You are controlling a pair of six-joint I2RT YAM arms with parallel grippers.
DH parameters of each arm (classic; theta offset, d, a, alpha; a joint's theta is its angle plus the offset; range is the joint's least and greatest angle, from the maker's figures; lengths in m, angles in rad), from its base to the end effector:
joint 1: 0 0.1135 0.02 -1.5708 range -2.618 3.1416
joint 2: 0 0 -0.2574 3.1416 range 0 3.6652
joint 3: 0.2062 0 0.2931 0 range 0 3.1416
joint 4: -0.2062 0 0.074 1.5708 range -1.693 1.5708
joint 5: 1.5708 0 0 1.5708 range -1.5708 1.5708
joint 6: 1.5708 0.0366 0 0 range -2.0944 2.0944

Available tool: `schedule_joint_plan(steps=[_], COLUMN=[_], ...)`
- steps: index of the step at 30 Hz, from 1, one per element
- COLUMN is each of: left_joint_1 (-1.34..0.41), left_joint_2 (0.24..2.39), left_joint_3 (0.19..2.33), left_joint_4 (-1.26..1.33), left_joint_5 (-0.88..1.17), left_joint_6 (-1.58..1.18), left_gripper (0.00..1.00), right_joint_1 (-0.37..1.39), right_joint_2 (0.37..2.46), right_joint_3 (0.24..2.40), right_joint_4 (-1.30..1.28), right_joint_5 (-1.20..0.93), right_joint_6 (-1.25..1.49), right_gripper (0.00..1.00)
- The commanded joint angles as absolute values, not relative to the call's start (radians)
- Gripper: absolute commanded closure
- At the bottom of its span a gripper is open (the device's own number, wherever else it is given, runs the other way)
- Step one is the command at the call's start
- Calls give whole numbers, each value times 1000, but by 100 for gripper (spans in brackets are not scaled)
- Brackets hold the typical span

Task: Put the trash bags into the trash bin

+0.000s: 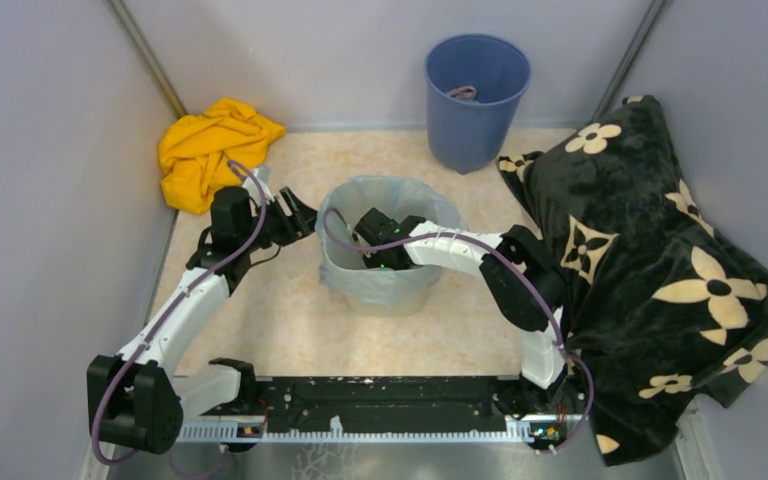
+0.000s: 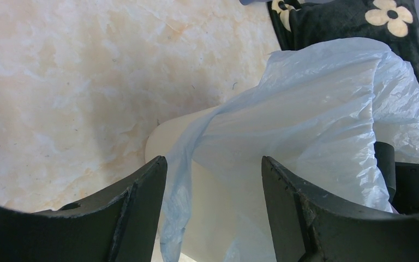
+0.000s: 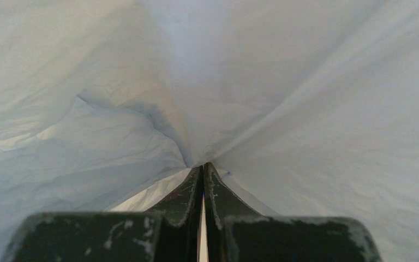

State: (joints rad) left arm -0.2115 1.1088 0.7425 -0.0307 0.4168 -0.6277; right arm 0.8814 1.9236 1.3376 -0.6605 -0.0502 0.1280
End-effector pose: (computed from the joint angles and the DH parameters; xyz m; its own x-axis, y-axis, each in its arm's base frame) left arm 0.2841 -0.0761 0.2556 -0.6331 -0.4133 -0.6545 0.2288 0.7078 -0.6683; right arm 0.2634 0.3225 0.1416 -0.6977 -0.6459 -0.3100 -0.6975 0.7112 0.0878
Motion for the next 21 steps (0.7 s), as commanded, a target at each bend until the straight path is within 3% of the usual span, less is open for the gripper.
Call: schedule_joint_plan(steps=[1,21], left_joint_1=[-209,-209], left_joint_2=[1099,1068], left_joint_3=[749,750], left_joint_4=[-20,-32], left_joint_5=[419,406], left_joint_6=[-619,-619], left_gripper=[29,29], right_joint_1=[880,877], right_joint_2=[1959,2005], right_joint_3=[1347,1325], right_joint_4=[-680,-650], right_joint_5=[-41,-67], right_joint_6=[137,143], right_gripper=[100,100])
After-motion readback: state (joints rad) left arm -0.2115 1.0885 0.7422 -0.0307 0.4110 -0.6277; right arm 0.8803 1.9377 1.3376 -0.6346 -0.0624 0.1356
